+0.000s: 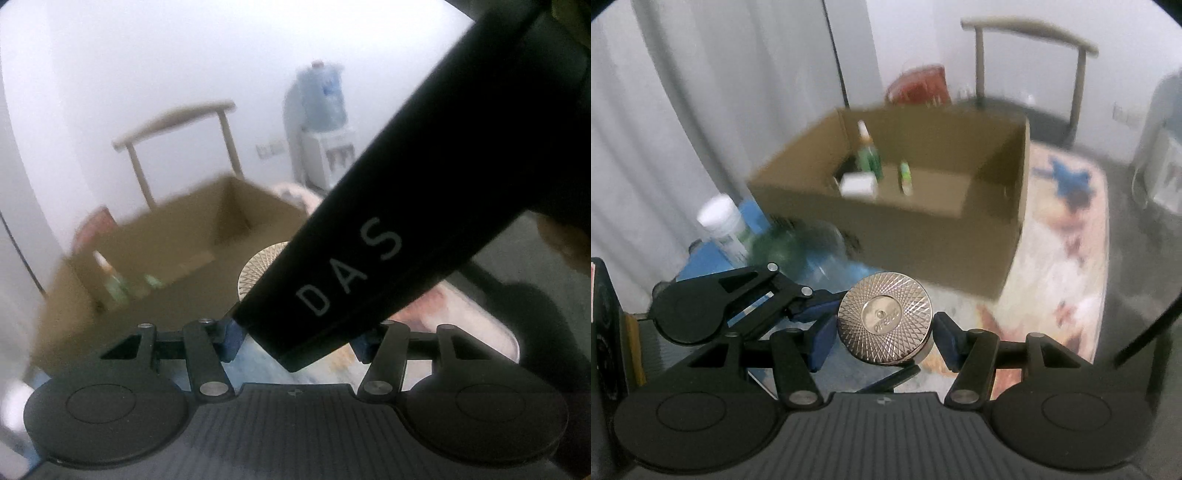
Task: Organize rigid objects
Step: 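Grasp the gold round tin with the right gripper, then carry the gold tin into the box and open the right gripper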
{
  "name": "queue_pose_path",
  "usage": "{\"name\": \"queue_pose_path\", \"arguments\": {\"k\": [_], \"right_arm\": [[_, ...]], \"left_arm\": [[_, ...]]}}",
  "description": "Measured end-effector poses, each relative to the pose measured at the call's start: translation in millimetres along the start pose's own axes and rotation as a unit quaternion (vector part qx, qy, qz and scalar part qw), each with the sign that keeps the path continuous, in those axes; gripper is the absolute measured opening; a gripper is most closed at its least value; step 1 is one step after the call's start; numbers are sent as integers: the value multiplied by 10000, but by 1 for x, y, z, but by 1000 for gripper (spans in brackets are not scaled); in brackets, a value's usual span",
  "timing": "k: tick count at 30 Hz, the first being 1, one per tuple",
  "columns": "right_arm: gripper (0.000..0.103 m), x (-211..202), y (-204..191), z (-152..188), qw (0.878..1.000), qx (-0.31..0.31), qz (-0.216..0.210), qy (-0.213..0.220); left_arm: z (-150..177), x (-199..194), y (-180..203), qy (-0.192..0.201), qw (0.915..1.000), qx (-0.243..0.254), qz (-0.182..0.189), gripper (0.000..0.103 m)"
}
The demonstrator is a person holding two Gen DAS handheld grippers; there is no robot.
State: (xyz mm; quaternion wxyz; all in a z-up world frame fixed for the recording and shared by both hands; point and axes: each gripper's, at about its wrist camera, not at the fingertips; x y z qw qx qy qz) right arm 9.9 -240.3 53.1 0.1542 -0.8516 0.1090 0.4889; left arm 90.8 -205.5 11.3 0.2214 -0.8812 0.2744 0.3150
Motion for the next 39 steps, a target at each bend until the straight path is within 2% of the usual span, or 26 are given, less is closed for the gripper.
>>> {"name": "queue_pose_path", "arguments": {"k": [4,7,9,14,19,20,21,26,31,33,34,35,37,39], "right_arm": [[61,-32,-18,-25,9988,-335,-30,366],[61,-41,-23,-55,9968,-568,-203,528],[61,-39,-22,-78,9956,-663,-362,553],[61,-7,-3,-139,9945,-524,-872,232],[61,46,24,-182,9918,-196,-1213,-358],[61,59,28,-191,9908,-138,-1250,-505],[61,70,34,-196,9893,-51,-1307,-638],[60,121,58,-202,9802,303,-1586,-1145],[60,146,68,-201,9735,494,-1740,-1399],[59,154,68,-201,9710,545,-1796,-1479],[59,157,68,-201,9701,554,-1811,-1519],[53,160,67,-201,9697,552,-1810,-1543],[48,168,66,-203,9682,569,-1839,-1599],[47,170,66,-206,9659,602,-1969,-1566]], "left_arm": [[-29,-17,-20,163,9991,3,-396,56],[-52,-17,-46,35,9979,-90,-643,56],[-66,-9,-65,-156,9974,-204,-680,56],[-95,30,-117,-816,9944,-589,-307,56],[-111,92,-156,-1668,9808,-986,204,56],[-87,80,-136,-1800,9778,-1043,256,56],[-84,89,-139,-1954,9739,-1111,310,56],[-74,118,-144,-2501,9592,-1248,416,56],[-69,127,-145,-2826,9487,-1354,432,57],[-73,129,-149,-2884,9469,-1363,416,60],[-74,128,-149,-2904,9460,-1379,412,65],[-75,131,-152,-2968,9433,-1433,391,67],[-74,126,-151,-2937,9439,-1457,391,68],[-74,122,-148,-2920,9444,-1460,393,68]]}}
Point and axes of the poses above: each gripper's, at about its wrist camera, not at the fingertips, and x roughly the way its jaws point, y to its right, z to its underside, and after that the axes turned 11 degrees about -y, right-handed
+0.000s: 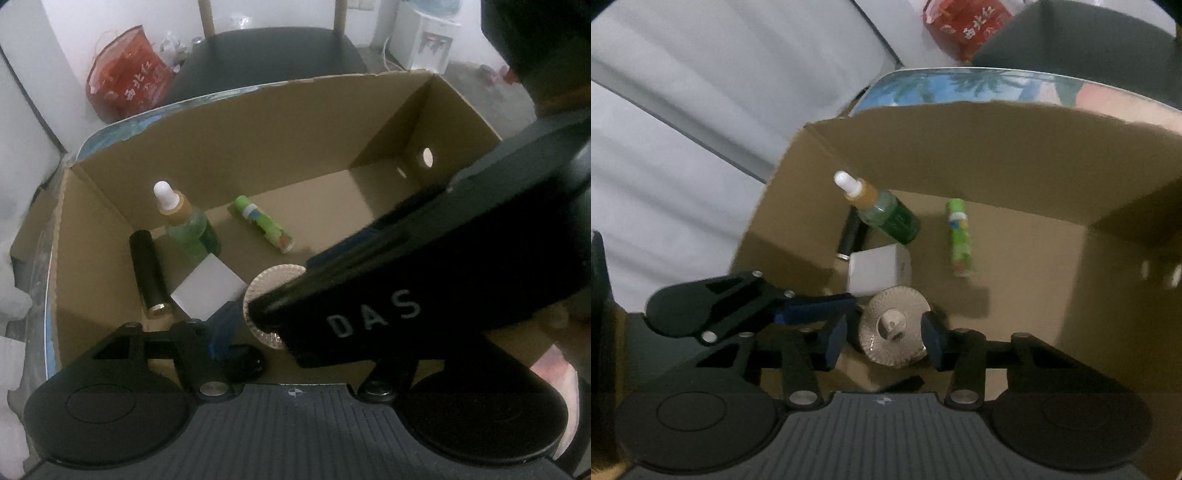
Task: Organize rigid objects
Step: 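Carry the gold tin into the box and open the right gripper, then move the right tool toward the clear glass cup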
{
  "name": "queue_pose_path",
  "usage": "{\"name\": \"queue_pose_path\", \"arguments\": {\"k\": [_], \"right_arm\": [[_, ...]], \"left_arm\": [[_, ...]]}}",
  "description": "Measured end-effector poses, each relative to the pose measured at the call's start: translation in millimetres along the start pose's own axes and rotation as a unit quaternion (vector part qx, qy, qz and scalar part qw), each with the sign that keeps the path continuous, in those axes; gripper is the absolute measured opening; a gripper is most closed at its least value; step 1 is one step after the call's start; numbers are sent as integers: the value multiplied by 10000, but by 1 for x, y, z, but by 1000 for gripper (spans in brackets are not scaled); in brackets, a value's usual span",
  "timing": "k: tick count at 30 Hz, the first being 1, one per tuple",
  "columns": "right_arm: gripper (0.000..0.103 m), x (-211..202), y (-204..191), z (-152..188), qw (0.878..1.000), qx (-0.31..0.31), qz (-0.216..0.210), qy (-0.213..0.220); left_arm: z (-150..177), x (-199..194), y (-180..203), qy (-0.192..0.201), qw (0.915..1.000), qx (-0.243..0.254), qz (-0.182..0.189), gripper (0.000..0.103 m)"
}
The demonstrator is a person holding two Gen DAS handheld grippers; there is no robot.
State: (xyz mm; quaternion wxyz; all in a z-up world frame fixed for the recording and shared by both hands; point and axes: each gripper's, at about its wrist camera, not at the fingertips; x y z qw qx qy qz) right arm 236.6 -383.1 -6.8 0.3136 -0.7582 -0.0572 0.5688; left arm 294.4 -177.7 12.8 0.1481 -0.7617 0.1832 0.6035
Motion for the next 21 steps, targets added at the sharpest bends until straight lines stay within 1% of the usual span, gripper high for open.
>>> {"name": "queue_pose_path", "arguments": {"k": [3,5,6,7,10,12,13,16,17,18,21], "right_arm": [[47,-2,-7,-2,10000,-69,-19,69],[47,-4,-10,-3,9999,-98,45,129],[47,-7,-11,-2,9998,-100,77,166],[47,-11,-12,0,9997,-93,97,211],[47,-30,-14,7,9989,-85,118,443],[47,-49,-17,22,9973,-88,105,724],[48,-60,-19,32,9960,-109,90,878],[49,-91,-26,69,9907,-173,65,1349],[49,-99,-27,81,9886,-193,56,1491],[49,-108,-29,96,9860,-217,62,1650],[52,-125,-35,137,9793,-298,136,2000]], "left_arm": [[2,0,1,-8,10000,-18,-2,68],[8,-6,4,71,10000,6,-52,68],[11,-11,6,134,9999,21,-91,70],[15,-17,6,204,9997,28,-125,75],[28,-39,8,569,9981,65,-210,78],[42,-59,9,842,9961,58,-251,81],[47,-67,7,974,9950,50,-236,82],[76,-101,8,1443,9894,-27,-165,86],[84,-107,4,1598,9871,-68,-113,87],[83,-106,-5,1735,9847,-118,-60,89],[110,-119,-12,2171,9759,-174,108,93]]}}
Point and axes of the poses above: each gripper's, at about its wrist camera, not at the fingertips, and x roughly the way its jaws point, y to its right, z to its underside, and after that the axes turned 11 degrees about -y, right-handed
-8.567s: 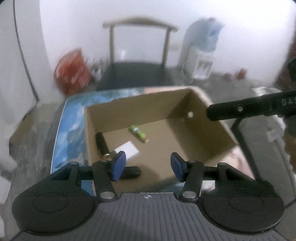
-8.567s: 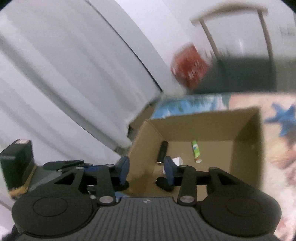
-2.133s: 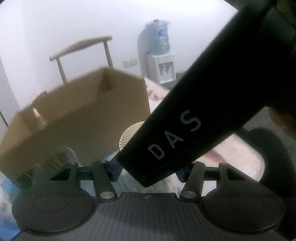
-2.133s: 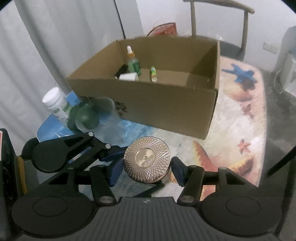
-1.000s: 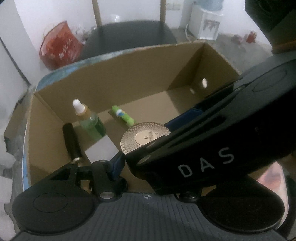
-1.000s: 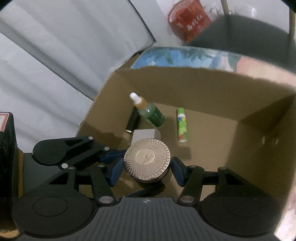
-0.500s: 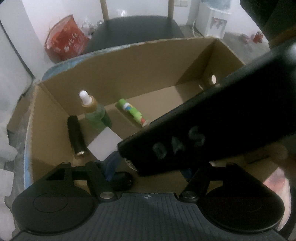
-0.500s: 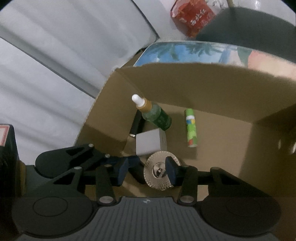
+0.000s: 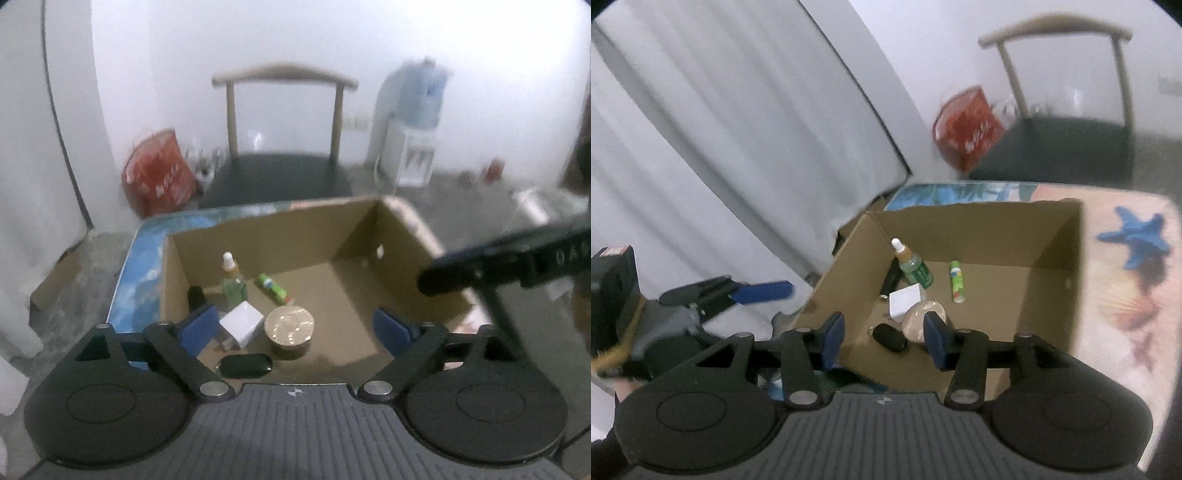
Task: Organize rigid objects
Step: 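Move the right tool toward the clear glass cup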
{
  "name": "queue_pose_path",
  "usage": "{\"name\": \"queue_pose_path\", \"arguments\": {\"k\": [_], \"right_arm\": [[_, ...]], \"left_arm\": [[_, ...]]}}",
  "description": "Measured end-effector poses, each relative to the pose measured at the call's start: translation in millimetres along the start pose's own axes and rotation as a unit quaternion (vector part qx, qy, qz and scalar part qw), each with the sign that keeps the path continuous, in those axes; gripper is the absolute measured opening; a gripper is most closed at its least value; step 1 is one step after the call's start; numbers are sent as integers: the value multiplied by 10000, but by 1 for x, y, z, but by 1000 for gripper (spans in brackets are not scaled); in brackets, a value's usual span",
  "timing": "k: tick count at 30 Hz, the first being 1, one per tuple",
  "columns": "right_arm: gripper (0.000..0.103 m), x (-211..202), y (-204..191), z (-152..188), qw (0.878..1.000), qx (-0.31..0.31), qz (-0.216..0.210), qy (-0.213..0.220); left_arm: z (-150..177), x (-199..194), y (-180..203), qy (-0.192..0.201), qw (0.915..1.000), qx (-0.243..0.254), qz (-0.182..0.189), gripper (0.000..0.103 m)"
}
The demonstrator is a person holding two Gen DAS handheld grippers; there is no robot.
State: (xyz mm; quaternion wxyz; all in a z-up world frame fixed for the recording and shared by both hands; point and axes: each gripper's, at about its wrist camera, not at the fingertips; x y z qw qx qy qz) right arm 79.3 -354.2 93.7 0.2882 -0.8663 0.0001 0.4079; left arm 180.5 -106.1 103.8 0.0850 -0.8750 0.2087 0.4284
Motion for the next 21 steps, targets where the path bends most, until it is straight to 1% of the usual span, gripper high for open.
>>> {"name": "queue_pose_path", "arguments": {"k": [2,4,6,8,10,12,14,16,19,21], "right_arm": [[59,-13,-7,22,9999,-40,45,107],[62,-17,-14,41,9999,-67,94,119],[65,-14,-20,57,9998,-111,162,56],[71,-12,-28,70,9996,-176,237,-50],[72,-4,-37,78,9990,-244,327,-172],[75,1,-45,81,9981,-368,384,-298],[80,14,-57,84,9964,-560,471,-433],[82,28,-68,81,9936,-767,598,-576],[88,51,-82,79,9877,-1088,815,-776],[88,65,-86,76,9827,-1279,973,-917]], "left_arm": [[14,-7,-3,219,9997,43,117,95],[33,-14,-1,356,9990,134,249,96],[51,-14,1,405,9985,225,304,96],[70,-19,8,427,9980,365,294,97],[87,-14,13,403,9977,476,282,97],[101,-1,18,262,9978,551,273,97],[111,15,26,182,9975,664,151,97],[120,28,35,117,9965,815,-108,95],[127,49,48,176,9933,1058,-442,94],[128,60,52,191,9917,1117,-608,91]]}}
Point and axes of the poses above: each gripper's, at about its wrist camera, not at the fingertips, and x roughly the way its jaws point, y to its right, z to its underside, and after that the axes turned 11 degrees about -y, right-handed
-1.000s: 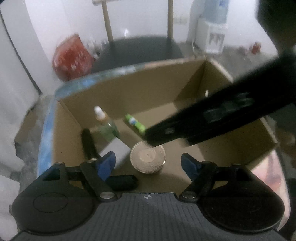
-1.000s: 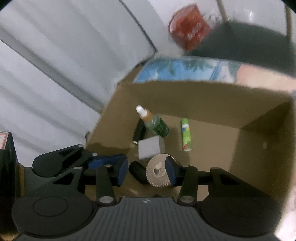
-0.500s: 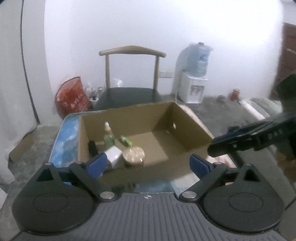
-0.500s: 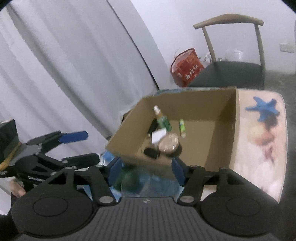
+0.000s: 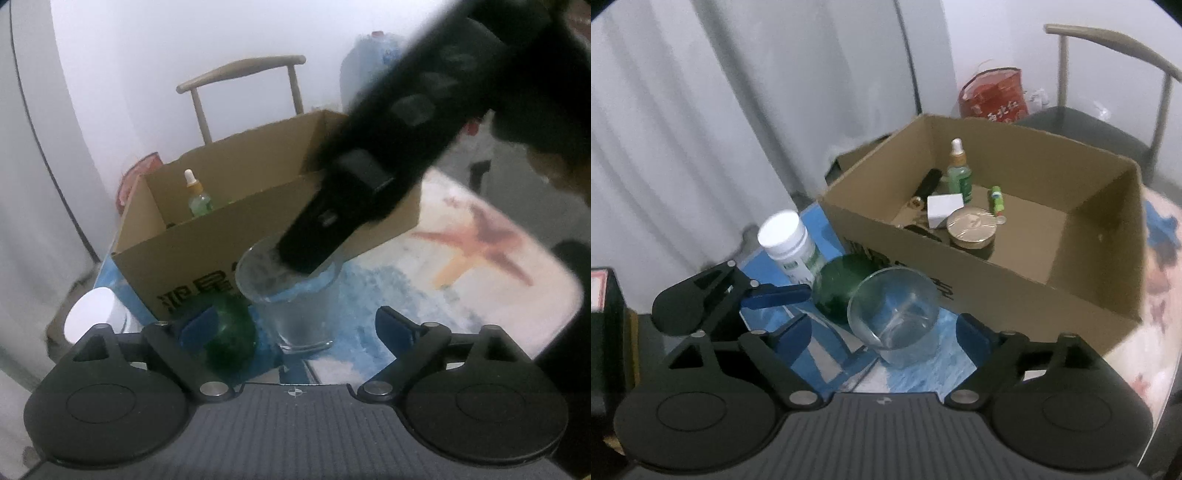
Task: Organize rigid objects
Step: 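Move the right tool toward the clear glass cup, then grasp the clear glass cup by its rim with the right gripper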
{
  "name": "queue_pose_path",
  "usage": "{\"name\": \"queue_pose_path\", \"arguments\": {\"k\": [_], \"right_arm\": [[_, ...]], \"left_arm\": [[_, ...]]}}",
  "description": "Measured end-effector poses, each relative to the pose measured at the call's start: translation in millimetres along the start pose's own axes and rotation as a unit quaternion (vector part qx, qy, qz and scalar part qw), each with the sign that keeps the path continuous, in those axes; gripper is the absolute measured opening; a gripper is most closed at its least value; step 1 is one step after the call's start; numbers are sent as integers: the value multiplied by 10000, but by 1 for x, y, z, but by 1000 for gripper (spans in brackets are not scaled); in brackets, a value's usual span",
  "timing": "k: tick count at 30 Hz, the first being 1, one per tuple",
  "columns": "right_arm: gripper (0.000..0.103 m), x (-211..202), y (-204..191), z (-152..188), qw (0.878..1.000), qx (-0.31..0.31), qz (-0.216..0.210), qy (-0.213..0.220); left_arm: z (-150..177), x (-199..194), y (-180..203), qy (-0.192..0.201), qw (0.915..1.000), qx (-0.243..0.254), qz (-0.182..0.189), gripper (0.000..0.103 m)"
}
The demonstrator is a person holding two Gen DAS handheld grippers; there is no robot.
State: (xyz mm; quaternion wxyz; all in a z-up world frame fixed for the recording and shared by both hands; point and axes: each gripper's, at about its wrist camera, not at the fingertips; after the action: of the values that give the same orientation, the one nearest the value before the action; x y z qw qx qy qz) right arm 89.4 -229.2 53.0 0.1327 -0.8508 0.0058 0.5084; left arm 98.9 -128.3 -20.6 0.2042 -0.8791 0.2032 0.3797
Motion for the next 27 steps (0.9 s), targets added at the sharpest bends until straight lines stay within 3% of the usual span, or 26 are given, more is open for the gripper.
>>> {"name": "queue_pose_path", "arguments": {"k": [6,18,22,27], "right_arm": [[88,35,-10,-14,9978,-358,395,-385],[88,68,-6,-29,9951,-426,440,-782],[78,73,-1,-31,9952,-300,345,-860],[78,74,0,-31,9958,-249,285,-834]], "left_arm": [[-5,23,-4,88,9998,-68,-141,85],[-20,53,-14,92,9999,-118,-21,74],[-22,57,-17,132,9997,-179,-22,73],[-25,59,-21,150,9995,-270,-9,72]]}}
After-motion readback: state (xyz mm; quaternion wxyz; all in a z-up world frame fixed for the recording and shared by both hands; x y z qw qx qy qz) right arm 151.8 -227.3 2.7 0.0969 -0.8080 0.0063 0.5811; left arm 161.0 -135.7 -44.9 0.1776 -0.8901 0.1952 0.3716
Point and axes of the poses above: each gripper's, at about its wrist camera, not at the fingertips, and x roughly the way its jaws point, y to its right, z to its underside, and after that the axes turned 11 degrees about -y, right-handed
